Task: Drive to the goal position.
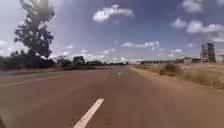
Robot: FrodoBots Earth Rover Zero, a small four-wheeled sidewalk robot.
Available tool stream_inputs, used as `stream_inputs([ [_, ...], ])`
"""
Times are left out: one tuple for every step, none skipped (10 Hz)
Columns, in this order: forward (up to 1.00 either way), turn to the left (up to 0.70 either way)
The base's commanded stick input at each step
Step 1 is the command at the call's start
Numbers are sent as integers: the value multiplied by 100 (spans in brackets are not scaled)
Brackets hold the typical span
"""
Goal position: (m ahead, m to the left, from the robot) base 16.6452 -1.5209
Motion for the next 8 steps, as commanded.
stream_inputs([
  [85,0],
  [85,-4],
  [85,-9],
  [85,-29],
  [85,-32],
  [85,-32],
  [85,-32],
  [85,-32],
])
